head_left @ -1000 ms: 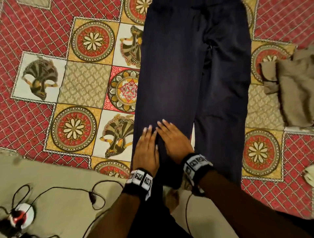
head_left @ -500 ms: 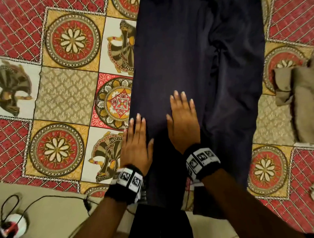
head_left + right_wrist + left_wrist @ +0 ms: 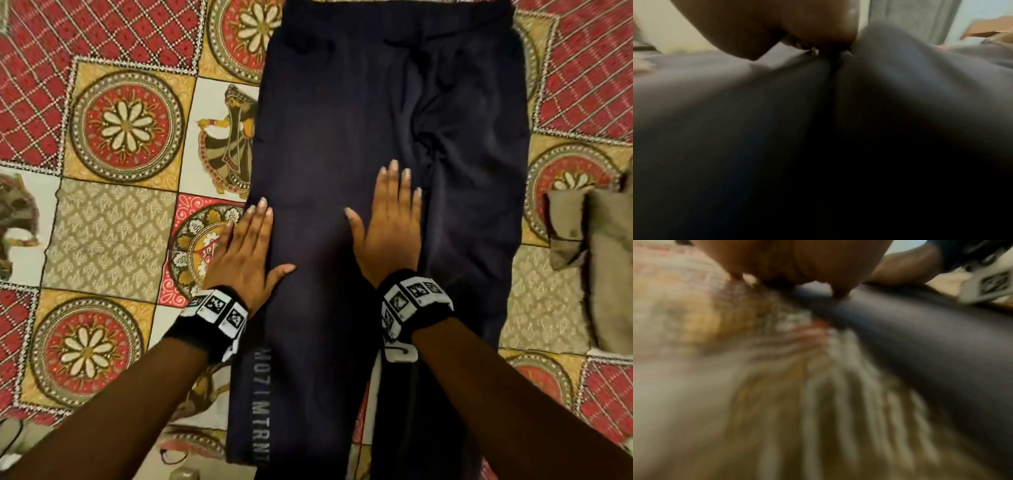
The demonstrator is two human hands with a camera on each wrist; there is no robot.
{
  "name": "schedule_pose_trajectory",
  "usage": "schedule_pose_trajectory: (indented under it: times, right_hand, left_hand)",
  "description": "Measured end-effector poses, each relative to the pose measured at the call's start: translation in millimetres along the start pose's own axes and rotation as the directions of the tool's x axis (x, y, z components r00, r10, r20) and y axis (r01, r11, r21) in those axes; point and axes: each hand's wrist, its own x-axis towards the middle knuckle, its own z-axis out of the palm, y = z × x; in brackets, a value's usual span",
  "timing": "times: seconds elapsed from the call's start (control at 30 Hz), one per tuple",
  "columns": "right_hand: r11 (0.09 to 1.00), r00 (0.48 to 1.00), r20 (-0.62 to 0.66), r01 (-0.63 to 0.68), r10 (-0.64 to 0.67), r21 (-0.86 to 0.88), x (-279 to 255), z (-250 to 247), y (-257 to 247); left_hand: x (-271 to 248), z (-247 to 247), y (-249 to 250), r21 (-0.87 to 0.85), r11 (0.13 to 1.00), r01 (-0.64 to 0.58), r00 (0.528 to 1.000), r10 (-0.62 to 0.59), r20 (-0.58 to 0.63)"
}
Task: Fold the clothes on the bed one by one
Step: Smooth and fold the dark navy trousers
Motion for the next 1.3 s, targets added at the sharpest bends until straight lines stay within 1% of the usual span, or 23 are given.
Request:
schedule_pose_trajectory:
  times: [0.07, 0.13, 0.17, 0.2, 0.23, 0.3, 0.4, 0.43, 0.5, 0.57, 0.6, 0.67, 0.7, 0.73, 0.8, 0.87, 0.93, 1.03, 1.1, 1.13, 1.2, 1.27, 1.3]
  right_hand:
    - [0.991, 0.991, -0.009, 0.132, -0.131, 0.014, 25.5, -5.2, -12.1]
    - [0.953, 0.955, 0.006, 0.296, -0.297, 0.065, 59.1, -4.2, -27.5]
    - [0.932, 0.934, 0.030, 0.354, -0.357, 0.077, 76.1, -2.0, -33.1]
    - [0.921, 0.919, 0.072, 0.384, -0.389, 0.072, 93.2, 0.7, -35.3]
    - [0.920, 0.912, 0.120, 0.387, -0.391, 0.056, 107.6, 3.7, -34.5]
    - [0.936, 0.918, 0.179, 0.349, -0.353, 0.051, 130.9, 9.4, -24.8]
    - [0.952, 0.941, 0.149, 0.296, -0.305, 0.080, 143.2, 12.5, -5.8]
    - [0.965, 0.955, 0.145, 0.246, -0.257, 0.088, 144.7, 12.3, -0.2]
    - [0.987, 0.977, 0.171, 0.104, -0.125, 0.126, 146.5, 6.3, 5.1]
    - [0.989, 0.975, 0.221, -0.017, -0.015, 0.146, 147.3, -5.8, 4.7]
    - [0.987, 0.972, 0.234, -0.046, 0.008, 0.156, 146.7, -15.2, 8.4]
    - [0.969, 0.975, 0.220, -0.038, -0.017, 0.243, 147.6, -34.6, 14.2]
    - [0.958, 0.983, 0.182, -0.025, -0.028, 0.286, 149.5, -46.1, 27.1]
    - [0.950, 0.991, 0.128, -0.019, -0.023, 0.313, 154.2, -58.8, 44.4]
    - [0.947, 0.999, 0.033, -0.018, 0.008, 0.320, 173.9, -82.4, 87.4]
    - [0.966, 0.999, 0.035, -0.030, 0.021, 0.257, 202.4, -100.3, 122.2]
    - [0.985, 0.995, 0.094, -0.006, -0.010, 0.172, 230.5, -110.4, 145.4]
    - [0.995, 0.981, 0.193, -0.002, -0.018, 0.102, 256.8, -103.3, 166.0]
    - [0.997, 0.973, 0.232, -0.012, -0.007, 0.081, 263.8, -92.2, 171.9]
    - [0.996, 0.975, 0.224, -0.014, -0.005, 0.086, 265.4, -87.5, 174.1]
    - [0.994, 0.982, 0.189, -0.036, 0.016, 0.102, 268.2, -81.0, 175.4]
    - [0.995, 0.982, 0.184, -0.059, 0.044, 0.075, 271.3, -78.6, 174.2]
    - [0.996, 0.980, 0.191, -0.067, 0.056, 0.052, 272.4, -78.9, 172.9]
  left_hand:
    - [22.2, -17.4, 8.5, 0.010, 0.996, -0.090, 0.995, 0.091, -0.041]
    - [57.7, -36.8, 20.2, 0.023, 0.977, -0.210, 0.973, 0.211, -0.094]
    - [79.5, -44.3, 25.2, 0.012, 0.968, -0.249, 0.964, 0.249, -0.090]
    - [103.7, -50.8, 27.5, -0.004, 0.964, -0.264, 0.962, 0.263, -0.066]
    - [125.7, -55.7, 26.1, -0.011, 0.967, -0.256, 0.966, 0.256, -0.037]
    - [160.3, -64.9, 15.9, 0.048, 0.967, -0.248, 0.969, 0.248, 0.007]
    - [187.0, -78.3, -2.3, 0.139, 0.962, -0.236, 0.970, 0.226, 0.087]
    - [193.4, -82.7, -4.4, 0.149, 0.964, -0.221, 0.973, 0.207, 0.104]
    - [202.7, -92.2, -5.9, 0.157, 0.976, -0.148, 0.982, 0.126, 0.142]
    - [208.7, -93.4, -7.7, 0.141, 0.986, -0.087, 0.983, 0.061, 0.176]
    - [210.2, -92.3, -4.2, 0.141, 0.987, -0.070, 0.982, 0.044, 0.184]
    - [204.2, -96.6, -0.9, 0.149, 0.989, -0.020, 0.980, -0.011, 0.201]
    - [204.3, -99.8, 4.4, 0.146, 0.989, 0.000, 0.983, -0.027, 0.183]
    - [207.1, -108.7, 11.6, 0.129, 0.992, 0.015, 0.991, -0.032, 0.132]
    - [224.3, -135.3, 26.2, 0.042, 0.999, 0.020, 1.000, -0.020, -0.008]
    - [246.5, -159.0, 36.4, -0.036, 0.999, -0.036, 0.992, 0.031, -0.120]
    - [266.1, -177.3, 46.3, -0.039, 0.993, -0.107, 0.985, 0.101, -0.136]
    - [293.7, -181.9, 51.9, -0.134, 0.990, -0.035, 0.997, 0.025, -0.077]
    - [302.8, -173.5, 46.4, -0.176, 0.984, 0.007, 0.997, -0.020, -0.071]
    - [304.5, -168.0, 42.2, -0.191, 0.982, 0.007, 0.995, -0.025, -0.094]
    - [304.2, -158.6, 36.0, -0.168, 0.986, 0.010, 0.985, -0.038, -0.166]
    - [303.8, -153.3, 29.8, -0.169, 0.985, 0.038, 0.977, -0.072, -0.202]
    - [300.4, -155.6, 31.3, -0.175, 0.984, 0.021, 0.974, -0.060, -0.218]
